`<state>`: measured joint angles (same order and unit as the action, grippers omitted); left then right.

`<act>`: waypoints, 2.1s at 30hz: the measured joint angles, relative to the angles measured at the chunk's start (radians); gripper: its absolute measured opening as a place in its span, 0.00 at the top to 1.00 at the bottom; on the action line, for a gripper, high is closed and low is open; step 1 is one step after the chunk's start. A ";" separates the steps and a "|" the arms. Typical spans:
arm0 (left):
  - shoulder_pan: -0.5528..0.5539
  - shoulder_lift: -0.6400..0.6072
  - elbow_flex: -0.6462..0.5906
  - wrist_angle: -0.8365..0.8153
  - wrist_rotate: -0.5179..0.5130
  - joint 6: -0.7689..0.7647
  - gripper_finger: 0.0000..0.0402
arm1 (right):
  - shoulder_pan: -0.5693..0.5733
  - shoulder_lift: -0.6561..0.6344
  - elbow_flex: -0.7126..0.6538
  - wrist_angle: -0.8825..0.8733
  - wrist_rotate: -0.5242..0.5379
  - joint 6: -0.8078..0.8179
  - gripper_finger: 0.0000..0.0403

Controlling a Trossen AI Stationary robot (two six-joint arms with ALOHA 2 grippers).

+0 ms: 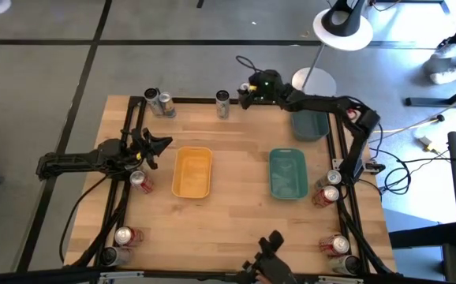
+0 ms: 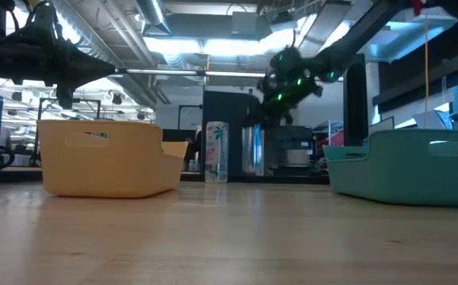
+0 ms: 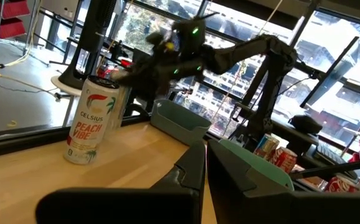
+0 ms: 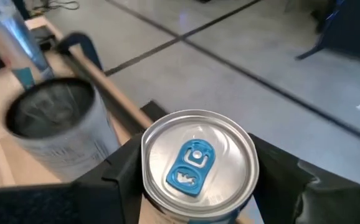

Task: Sort soda cans
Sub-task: Put the top right blue soda can into the green bin

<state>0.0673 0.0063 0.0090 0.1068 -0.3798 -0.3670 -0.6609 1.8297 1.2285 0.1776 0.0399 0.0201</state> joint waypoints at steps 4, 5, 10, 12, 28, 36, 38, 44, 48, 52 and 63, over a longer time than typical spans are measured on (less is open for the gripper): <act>0.000 0.000 0.000 -0.001 0.000 0.000 0.97 | 0.001 -0.122 0.002 -0.128 0.052 -0.052 0.46; 0.000 0.000 0.000 -0.001 0.000 0.000 0.97 | 0.000 -0.154 0.002 -0.165 0.058 -0.055 0.46; 0.000 0.000 0.000 -0.001 0.000 0.000 0.97 | 0.000 -0.310 0.002 -0.311 0.171 -0.105 0.45; 0.000 0.000 0.000 -0.001 0.000 0.000 0.97 | -0.001 -0.373 -0.018 -0.333 0.228 -0.117 0.45; 0.000 0.000 0.000 -0.001 -0.006 -0.001 0.97 | -0.080 -0.674 -0.384 -0.283 0.415 0.026 0.44; 0.000 0.000 0.000 -0.002 -0.007 0.000 0.97 | -0.061 -0.707 -0.397 -0.312 0.411 0.034 0.44; 0.000 0.000 0.000 -0.005 -0.007 0.005 0.97 | -0.023 -0.730 -0.396 -0.323 0.410 0.045 0.44; 0.000 0.000 0.000 -0.017 -0.008 0.003 0.97 | 0.142 -0.860 -0.396 -0.550 0.351 0.180 0.44; 0.000 0.000 0.000 -0.017 -0.010 0.021 0.97 | 0.309 -0.918 -0.397 -0.651 0.319 0.275 0.44; 0.000 0.000 0.000 -0.017 -0.028 0.028 0.97 | 0.472 -0.936 -0.397 -0.700 0.352 0.337 0.44; 0.000 0.000 0.000 -0.017 -0.032 0.031 0.97 | 0.794 -0.939 -0.603 -0.491 0.581 0.491 0.44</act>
<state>0.0673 0.0063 0.0090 0.0898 -0.4122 -0.3359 0.1326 0.8903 0.6259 -0.3130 0.6212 0.5109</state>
